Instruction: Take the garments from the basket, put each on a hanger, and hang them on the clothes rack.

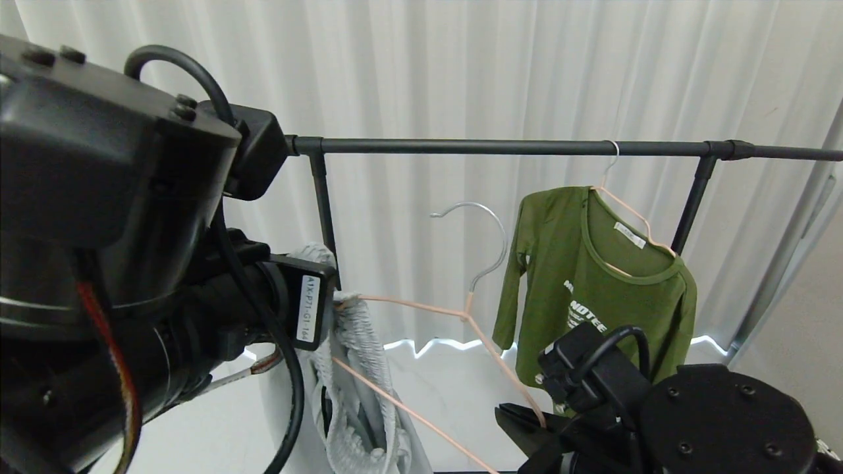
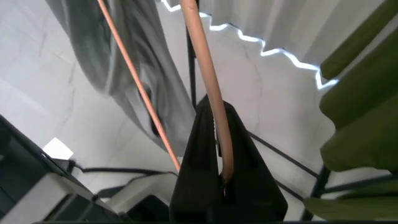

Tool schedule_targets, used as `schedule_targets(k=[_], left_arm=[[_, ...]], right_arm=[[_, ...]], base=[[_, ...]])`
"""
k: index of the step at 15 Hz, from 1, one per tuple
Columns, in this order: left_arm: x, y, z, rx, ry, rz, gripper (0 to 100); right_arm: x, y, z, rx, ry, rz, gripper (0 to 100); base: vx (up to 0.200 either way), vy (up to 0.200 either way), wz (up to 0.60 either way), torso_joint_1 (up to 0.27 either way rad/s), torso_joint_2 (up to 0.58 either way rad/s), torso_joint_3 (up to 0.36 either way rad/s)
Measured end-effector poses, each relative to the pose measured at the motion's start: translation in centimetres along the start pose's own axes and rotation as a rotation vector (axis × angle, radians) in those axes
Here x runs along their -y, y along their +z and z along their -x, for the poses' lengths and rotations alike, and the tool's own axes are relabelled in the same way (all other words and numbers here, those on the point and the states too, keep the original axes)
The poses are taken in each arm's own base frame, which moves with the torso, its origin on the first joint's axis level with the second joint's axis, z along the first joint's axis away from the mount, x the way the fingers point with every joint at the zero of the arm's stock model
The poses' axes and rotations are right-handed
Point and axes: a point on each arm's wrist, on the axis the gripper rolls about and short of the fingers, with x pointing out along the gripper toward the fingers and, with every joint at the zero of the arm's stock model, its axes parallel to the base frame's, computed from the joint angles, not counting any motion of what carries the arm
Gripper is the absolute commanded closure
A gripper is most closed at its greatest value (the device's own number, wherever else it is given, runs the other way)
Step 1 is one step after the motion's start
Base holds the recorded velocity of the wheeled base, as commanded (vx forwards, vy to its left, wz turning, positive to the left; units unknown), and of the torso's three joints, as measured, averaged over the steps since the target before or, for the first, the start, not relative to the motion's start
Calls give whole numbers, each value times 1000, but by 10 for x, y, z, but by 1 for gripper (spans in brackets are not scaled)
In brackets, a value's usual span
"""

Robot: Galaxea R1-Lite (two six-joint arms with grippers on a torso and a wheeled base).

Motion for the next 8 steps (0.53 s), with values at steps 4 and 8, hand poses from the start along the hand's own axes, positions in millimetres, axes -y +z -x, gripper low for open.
schedule_targets(k=[4, 8], left_arm=[[19, 6, 17, 33, -107, 44, 100], [31, 14, 36, 58, -243, 81, 100]], right_arm=[[-12, -1, -14, -12, 23, 11, 100], [-24, 4, -26, -3, 37, 11, 100]], base=[[0, 0, 0, 0, 0, 0], [0, 0, 0, 0, 0, 0]])
